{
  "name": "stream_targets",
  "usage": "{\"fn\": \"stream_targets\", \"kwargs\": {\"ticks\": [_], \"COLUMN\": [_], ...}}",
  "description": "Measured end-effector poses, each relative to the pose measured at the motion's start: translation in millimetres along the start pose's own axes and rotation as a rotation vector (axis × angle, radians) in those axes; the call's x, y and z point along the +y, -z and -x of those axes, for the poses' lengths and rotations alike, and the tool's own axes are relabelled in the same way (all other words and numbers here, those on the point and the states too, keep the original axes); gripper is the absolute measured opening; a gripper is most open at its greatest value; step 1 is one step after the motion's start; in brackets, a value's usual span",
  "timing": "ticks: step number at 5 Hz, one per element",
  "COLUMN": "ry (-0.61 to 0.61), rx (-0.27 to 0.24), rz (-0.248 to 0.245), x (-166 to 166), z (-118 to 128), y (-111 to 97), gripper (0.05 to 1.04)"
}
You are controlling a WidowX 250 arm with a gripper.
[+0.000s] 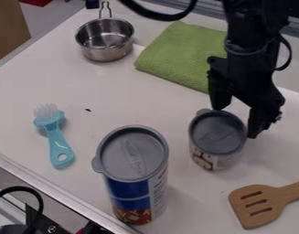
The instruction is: Move the tiny can next to the larger can at the bottom of the table
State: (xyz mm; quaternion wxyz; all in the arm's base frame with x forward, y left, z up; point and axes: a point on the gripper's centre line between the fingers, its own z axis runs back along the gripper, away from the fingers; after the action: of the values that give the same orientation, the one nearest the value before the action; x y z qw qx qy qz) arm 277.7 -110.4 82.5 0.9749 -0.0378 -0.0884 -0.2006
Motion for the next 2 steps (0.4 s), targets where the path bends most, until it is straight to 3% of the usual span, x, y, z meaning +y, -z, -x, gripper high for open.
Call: {"fn": "stream_targets", "kwargs": {"ticks": [1,2], "ry": [-0.014,-0.056], "rx": [-0.002,-0.043], "rz": [-0.014,-0.038], "x": [2,14], "z": [6,-8], "y": [-3,-13], "gripper": [0.999,0.998]}}
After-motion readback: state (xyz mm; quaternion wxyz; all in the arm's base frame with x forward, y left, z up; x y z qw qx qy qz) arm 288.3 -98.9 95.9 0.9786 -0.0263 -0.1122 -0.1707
